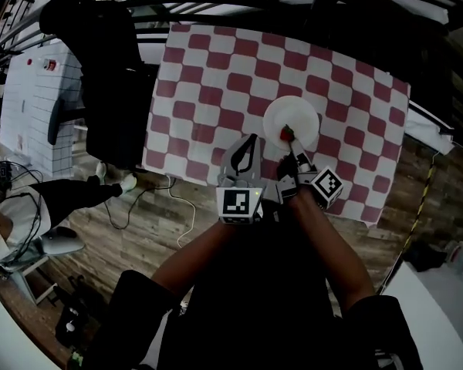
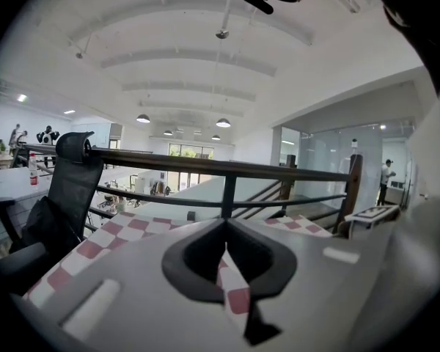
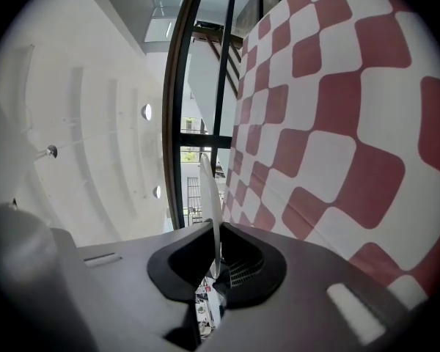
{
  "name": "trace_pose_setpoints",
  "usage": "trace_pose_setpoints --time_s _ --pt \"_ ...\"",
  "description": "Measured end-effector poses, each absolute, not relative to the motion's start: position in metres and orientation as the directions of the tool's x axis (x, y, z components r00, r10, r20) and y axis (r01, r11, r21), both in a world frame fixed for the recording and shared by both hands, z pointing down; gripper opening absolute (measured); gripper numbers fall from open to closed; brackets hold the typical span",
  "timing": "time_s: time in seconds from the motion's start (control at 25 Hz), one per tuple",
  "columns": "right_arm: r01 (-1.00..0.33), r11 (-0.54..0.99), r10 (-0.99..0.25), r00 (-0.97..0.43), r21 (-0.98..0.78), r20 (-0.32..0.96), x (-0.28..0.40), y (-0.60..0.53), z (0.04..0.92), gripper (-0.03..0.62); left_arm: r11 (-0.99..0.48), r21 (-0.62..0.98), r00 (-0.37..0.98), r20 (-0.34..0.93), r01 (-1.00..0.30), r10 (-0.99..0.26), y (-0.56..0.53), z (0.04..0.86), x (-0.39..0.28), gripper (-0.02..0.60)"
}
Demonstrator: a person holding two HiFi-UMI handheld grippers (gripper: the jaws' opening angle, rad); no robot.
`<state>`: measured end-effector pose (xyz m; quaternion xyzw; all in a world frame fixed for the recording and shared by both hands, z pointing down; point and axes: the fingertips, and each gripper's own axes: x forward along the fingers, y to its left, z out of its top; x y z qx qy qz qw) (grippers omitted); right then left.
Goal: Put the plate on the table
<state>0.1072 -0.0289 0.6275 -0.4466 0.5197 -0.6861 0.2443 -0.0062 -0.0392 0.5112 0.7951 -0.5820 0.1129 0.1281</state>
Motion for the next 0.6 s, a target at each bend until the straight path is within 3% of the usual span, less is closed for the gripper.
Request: trace_pose_setpoints --time_s 0.6 --pt "-0.165 -0.276 -0.792 -0.520 -0.947 0.321 0.108 -0.063 0.676 0.017 -0.287 0.073 0.292 0.383 -0.955 -0.876 -0.049 0.537 0.001 0.009"
